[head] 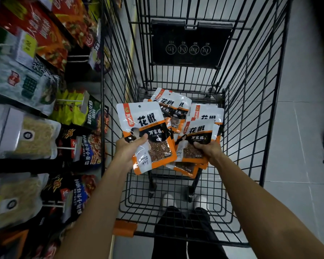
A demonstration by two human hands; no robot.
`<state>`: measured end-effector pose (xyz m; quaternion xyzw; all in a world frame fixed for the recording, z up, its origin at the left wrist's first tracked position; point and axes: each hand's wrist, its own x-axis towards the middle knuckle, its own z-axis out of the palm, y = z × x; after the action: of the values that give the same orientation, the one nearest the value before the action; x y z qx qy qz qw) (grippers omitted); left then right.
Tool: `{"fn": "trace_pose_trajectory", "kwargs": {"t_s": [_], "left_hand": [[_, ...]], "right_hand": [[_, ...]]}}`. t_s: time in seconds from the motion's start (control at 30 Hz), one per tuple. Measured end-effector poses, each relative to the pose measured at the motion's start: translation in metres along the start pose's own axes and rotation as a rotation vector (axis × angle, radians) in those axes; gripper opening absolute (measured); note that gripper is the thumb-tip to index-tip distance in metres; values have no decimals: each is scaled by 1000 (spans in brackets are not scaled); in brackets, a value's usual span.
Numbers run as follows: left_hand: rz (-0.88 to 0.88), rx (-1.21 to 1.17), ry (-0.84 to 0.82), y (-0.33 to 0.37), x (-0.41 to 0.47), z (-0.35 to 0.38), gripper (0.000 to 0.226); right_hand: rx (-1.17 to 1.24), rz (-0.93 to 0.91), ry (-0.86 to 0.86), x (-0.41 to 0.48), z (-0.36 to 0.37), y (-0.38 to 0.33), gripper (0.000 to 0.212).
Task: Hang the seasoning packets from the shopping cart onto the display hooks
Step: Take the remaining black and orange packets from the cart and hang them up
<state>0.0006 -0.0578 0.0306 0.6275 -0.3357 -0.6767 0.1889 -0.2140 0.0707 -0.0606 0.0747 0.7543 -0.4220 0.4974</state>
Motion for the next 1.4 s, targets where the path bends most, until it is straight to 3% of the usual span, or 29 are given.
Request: {"fn": "trace_pose_trajectory", "kwargs": {"t_s": [0.1, 0.2, 0.33, 0.43, 0.6, 0.87, 0.97, 1.03, 1.13, 1.23, 1.3, 1.4], "left_hand": [[50, 49, -2, 12, -13, -5, 27], [98, 60, 2, 30, -34, -10, 34], [188, 24, -2, 54, -80, -19, 57], [287, -8, 28, 66, -120, -28, 41], [503, -72, 174, 76, -210, -52, 24], [758, -213, 458, 54, -376, -126, 33], [828, -246, 604, 37, -447, -161, 21], [872, -240, 690, 22, -491, -183, 24], [918, -271, 850, -7, -560, -215, 30], [945, -256, 987, -48, -630, -239, 20], [981, -232, 1060, -81, -674, -254, 28], [979, -259, 1125, -136, -745, -278, 23]], "right_hand": [[33, -63, -53, -24, -11, -17, 37], [72, -107, -168, -53, -23, -38, 22], [32, -236, -331, -104, -35, -64, 34], [8, -341, -426, -145, -36, -82, 35], [-88, -520, -540, -215, -31, -110, 45], [-243, -795, -851, -343, 10, -133, 36], [-257, -853, -1008, -405, 34, -124, 41], [-279, -891, -1109, -447, 50, -111, 44], [-314, -945, -1272, -514, 67, -81, 38], [-364, -989, -1425, -582, 76, -41, 25], [-374, -1010, -1507, -627, 77, -9, 17], [-383, -1017, -1614, -691, 73, 51, 31]]}}
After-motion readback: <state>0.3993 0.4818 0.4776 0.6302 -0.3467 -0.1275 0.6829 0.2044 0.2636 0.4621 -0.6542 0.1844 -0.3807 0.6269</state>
